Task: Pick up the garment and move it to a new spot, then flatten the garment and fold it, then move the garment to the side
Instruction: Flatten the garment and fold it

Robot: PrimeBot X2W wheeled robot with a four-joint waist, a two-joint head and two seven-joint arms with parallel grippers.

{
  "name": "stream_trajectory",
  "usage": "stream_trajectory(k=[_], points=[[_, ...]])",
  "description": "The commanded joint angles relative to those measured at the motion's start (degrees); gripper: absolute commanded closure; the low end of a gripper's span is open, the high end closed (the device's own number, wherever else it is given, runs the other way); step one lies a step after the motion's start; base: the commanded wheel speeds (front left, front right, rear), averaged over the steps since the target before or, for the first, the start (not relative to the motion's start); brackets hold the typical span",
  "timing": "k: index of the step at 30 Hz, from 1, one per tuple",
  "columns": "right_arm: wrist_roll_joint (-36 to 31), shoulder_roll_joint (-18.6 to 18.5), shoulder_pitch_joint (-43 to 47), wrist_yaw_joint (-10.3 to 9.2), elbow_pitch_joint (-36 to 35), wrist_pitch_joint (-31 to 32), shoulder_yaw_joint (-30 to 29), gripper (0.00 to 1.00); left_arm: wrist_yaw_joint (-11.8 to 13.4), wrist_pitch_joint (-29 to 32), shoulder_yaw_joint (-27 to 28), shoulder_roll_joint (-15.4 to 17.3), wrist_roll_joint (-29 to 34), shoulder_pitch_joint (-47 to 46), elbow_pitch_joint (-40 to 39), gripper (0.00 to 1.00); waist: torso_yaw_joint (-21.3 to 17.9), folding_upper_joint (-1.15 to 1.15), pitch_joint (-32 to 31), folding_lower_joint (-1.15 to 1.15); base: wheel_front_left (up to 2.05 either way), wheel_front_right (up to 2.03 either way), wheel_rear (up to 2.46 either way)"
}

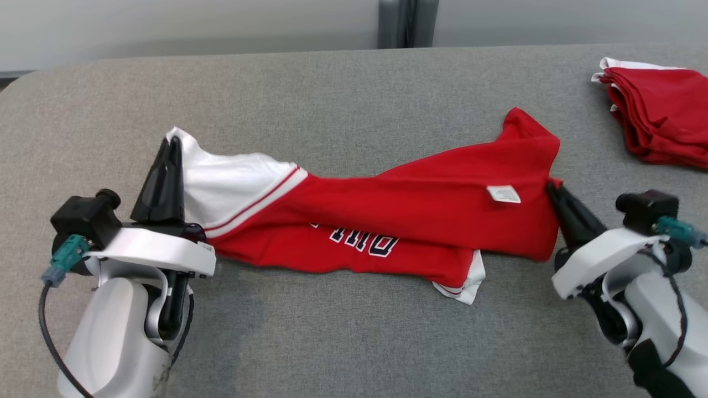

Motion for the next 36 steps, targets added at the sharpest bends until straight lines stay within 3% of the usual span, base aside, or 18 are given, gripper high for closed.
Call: stream_trajectory(k=[1,9,16,28,36], points=[[-0.72,-1.07,-1.04,0.0,-1.58,-0.53,-1.06,1.0,-0.32,-0.36,0.63,0.3,0.33,0.38,-1.71,1.0,-0.45,0.0,-0.64,0.0,0.0,0.0,0.0],[-7.55,-2.99,0.83,0.0,-15.81,-0.53,-12.02,1.0,-1.99,-0.51,3.63,-0.02,-0.09,-2.2,-11.08,1.0,-1.74,0.0,-3.67,0.0,0.0,0.0,0.0],[-9.72,-4.71,-0.41,0.0,-23.44,-0.53,-15.4,1.0,-2.99,0.26,1.15,1.66,-2.2,-6.75,-15.77,1.0,-2.55,0.0,-6.89,0.0,0.0,0.0,0.0],[-0.18,-10.9,-9.34,0.0,-28.99,6.22,-16.51,1.0,-3.24,8.26,1.95,7.85,-7.89,-16.76,-23.02,1.0,-4.65,0.0,-13.5,0.0,0.0,0.0,0.0],[4.33,-12.65,-12.74,0.0,-28.89,10.95,-16.82,1.0,-3.28,12.39,1.09,9.41,-10.26,-20.52,-23.5,1.0,-4.3,0.0,-13.85,0.0,0.0,0.0,0.0]])
